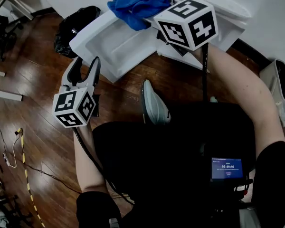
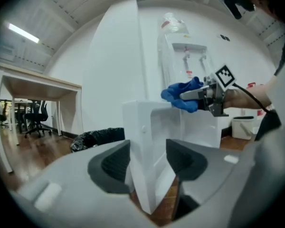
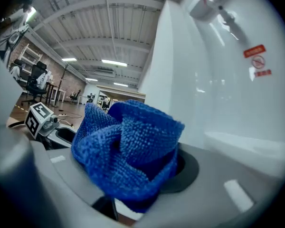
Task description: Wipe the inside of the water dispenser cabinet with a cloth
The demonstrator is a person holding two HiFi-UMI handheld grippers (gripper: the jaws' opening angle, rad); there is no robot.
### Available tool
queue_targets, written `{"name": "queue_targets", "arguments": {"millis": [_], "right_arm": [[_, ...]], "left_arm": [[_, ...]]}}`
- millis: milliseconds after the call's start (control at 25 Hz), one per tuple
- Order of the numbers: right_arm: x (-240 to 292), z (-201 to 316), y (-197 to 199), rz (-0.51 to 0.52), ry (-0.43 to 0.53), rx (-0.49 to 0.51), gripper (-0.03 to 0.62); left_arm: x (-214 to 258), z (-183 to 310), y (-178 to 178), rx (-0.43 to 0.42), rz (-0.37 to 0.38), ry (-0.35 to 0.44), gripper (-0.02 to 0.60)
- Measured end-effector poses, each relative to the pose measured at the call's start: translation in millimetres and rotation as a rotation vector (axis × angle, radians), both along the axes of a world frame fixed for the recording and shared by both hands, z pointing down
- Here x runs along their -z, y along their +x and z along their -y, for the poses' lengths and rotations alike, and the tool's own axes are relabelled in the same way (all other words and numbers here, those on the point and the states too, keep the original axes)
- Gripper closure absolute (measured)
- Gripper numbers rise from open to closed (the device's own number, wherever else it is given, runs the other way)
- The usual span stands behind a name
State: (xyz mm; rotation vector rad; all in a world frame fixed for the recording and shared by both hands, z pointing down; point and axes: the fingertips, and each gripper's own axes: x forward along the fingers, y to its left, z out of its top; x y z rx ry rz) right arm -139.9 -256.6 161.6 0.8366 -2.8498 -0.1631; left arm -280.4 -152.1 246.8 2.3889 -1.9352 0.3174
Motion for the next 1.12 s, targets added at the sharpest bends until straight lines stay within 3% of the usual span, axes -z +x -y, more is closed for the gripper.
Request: {"name": "queue_targets", "arguments": {"millis": [200, 400, 560, 760, 880, 1000, 1120], "right_arm": [[-17, 13, 38, 0.121, -0.056, -0.063, 0.383], [-24, 11, 48, 0.151, -0.037, -0.113, 0.382], [-36, -22, 9, 0.104, 0.005, -0.029, 0.382], [-34, -110, -84, 0.09, 0.019, 0.222, 0.382], [-38, -149, -120, 0.065, 0.04, 0.333, 0.382], [-42, -139, -123, 0.063, 0.039, 0.308, 0.382], [-42, -103, -100, 0.1, 0.021, 0.207, 0.382]], "left_arm": [[-11, -3, -1, 0.027, -0.016, -0.02, 0.347], [-8, 1, 2, 0.029, -0.008, -0.02, 0.347], [-12, 1, 2, 0.025, -0.012, -0.02, 0.347], [-12, 1, 1, 0.02, -0.025, -0.017, 0.347], [-16, 0, 0, 0.017, -0.03, -0.033, 0.347], [-20, 1, -4, 0.015, -0.044, -0.052, 0.35], [-18, 1, -3, 0.011, -0.031, -0.047, 0.348]]}}
